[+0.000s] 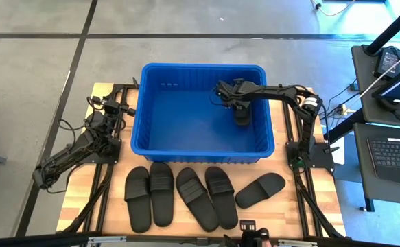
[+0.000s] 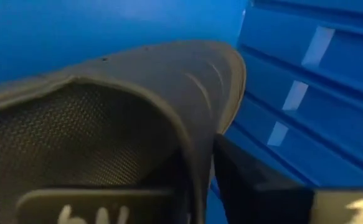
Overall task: Pick and place slides into bin
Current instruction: Put the black slide into the blue organizer bin
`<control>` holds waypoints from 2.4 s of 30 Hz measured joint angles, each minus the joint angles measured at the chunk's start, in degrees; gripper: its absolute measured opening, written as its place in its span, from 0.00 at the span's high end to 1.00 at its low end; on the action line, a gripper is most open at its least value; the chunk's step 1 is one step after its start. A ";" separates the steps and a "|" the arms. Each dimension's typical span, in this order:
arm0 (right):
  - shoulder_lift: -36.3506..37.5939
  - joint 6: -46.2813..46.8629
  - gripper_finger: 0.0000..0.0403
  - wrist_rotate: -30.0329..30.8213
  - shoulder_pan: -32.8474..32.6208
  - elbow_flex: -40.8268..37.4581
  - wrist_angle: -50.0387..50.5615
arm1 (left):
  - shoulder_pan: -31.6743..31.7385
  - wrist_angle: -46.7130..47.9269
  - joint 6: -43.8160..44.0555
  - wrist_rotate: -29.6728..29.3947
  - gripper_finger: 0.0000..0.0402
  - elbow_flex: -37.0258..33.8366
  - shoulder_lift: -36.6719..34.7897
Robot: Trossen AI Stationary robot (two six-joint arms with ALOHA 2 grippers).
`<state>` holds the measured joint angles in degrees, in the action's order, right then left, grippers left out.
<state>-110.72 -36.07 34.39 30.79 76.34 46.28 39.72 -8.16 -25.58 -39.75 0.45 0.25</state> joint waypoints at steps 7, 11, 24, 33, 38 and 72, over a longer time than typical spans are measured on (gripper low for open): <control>-0.02 1.22 0.81 -0.13 -0.02 0.00 0.29 | 0.00 0.02 -0.02 0.01 0.52 0.00 0.00; -0.07 1.22 0.77 -0.26 -0.03 0.00 0.39 | 0.00 0.02 -0.02 0.00 0.52 0.00 0.00; -0.09 2.87 0.54 -1.74 -0.05 0.00 2.09 | 0.00 0.02 -0.02 0.02 0.52 0.00 0.00; -0.11 6.45 0.34 -4.92 0.12 0.00 3.08 | 0.00 0.02 -0.02 0.02 0.52 0.00 0.00; -0.11 7.45 0.28 -4.98 0.10 0.00 4.34 | 0.00 0.02 -0.02 0.00 0.52 0.00 0.00; 11.79 26.83 0.27 -12.31 -7.94 2.42 18.45 | 0.00 0.00 -0.04 0.02 0.52 0.00 0.00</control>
<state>-98.92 -9.25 22.08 22.86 78.75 64.74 39.73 -8.16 -25.63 -39.73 0.45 0.25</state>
